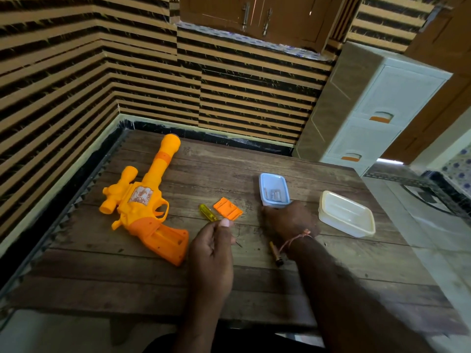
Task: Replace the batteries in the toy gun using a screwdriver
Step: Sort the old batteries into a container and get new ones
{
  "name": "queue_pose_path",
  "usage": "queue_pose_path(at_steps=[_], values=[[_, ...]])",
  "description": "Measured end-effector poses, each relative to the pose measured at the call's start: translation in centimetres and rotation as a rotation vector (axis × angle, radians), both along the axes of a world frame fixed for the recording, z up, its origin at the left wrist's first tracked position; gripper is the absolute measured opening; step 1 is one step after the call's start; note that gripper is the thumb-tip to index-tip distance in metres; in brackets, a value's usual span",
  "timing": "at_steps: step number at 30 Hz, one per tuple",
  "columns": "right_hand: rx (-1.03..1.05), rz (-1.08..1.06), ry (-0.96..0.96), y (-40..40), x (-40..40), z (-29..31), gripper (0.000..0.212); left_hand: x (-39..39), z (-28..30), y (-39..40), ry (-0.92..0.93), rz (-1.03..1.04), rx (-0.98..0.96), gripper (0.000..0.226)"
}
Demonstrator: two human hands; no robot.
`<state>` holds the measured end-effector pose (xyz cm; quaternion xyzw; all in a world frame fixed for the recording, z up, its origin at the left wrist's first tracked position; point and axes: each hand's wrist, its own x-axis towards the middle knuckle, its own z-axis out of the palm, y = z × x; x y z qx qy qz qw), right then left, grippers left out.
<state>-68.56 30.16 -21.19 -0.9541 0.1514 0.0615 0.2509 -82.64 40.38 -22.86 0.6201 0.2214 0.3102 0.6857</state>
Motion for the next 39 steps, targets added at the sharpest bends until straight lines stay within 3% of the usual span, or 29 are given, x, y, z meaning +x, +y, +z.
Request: queue_pose_path(at_steps=[9,11,14,16,20,24,26,28,30,35,39], values=[[0.328,-0.080,-0.047,-5.4,-1.1,1.2,0.045,-0.3,0.8,-0.2,0.026,-0.017,0.007,0.029],[0.642,-0.115,-0.041,-6.1,-1.7,1.7,0.033,-0.4,1.0,-0.2,0.031,-0.019,0.004,0.029],[1.227,-0.326,0.159,-6.6,-2.8,3.4,0.027,-0.4,1.0,0.0,0.038,0.001,-0.014,0.029],[1.271,-0.393,0.241,-6.8,-3.3,4.2,0.029,-0.4,0.9,0.1,0.027,0.008,-0.020,0.028],[1.061,-0.298,0.196,-6.8,-3.8,4.6,0.022,-0.4,0.8,0.0,0.009,0.012,-0.004,0.026],[0.300,0.153,-0.003,-6.3,-4.0,2.7,0.026,-0.5,1.0,-0.1,0.000,0.005,0.007,0.026],[0.098,0.273,-0.008,-5.8,-4.6,2.1,0.041,-0.5,1.3,-0.2,-0.014,0.002,0.003,0.028],[0.030,0.320,0.023,-5.2,-5.2,1.5,0.069,-0.5,1.4,-0.2,-0.018,0.005,0.002,0.029],[-0.071,0.386,0.014,-4.7,-5.6,1.0,0.076,-0.6,1.4,-0.2,-0.014,0.007,0.010,0.026],[-0.218,0.581,-0.138,-3.5,-7.1,0.3,0.040,-0.6,1.2,0.0,0.002,0.013,0.033,0.026],[-0.434,0.723,-0.319,-3.3,-7.9,0.0,0.031,-0.6,1.1,0.3,-0.002,0.026,0.025,0.025]])
